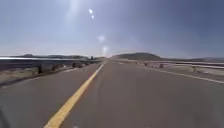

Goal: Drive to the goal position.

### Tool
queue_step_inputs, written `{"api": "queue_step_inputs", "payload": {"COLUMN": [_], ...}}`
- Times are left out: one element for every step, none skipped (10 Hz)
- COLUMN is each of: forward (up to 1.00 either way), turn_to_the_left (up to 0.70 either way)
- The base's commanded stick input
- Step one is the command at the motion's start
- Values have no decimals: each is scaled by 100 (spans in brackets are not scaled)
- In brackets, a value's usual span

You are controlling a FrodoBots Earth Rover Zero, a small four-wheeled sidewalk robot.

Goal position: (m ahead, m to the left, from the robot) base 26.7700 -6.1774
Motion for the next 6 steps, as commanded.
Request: {"api": "queue_step_inputs", "payload": {"forward": [85, 85, 85, 85, 85, 85], "turn_to_the_left": [0, 0, 0, 0, 0, 0]}}
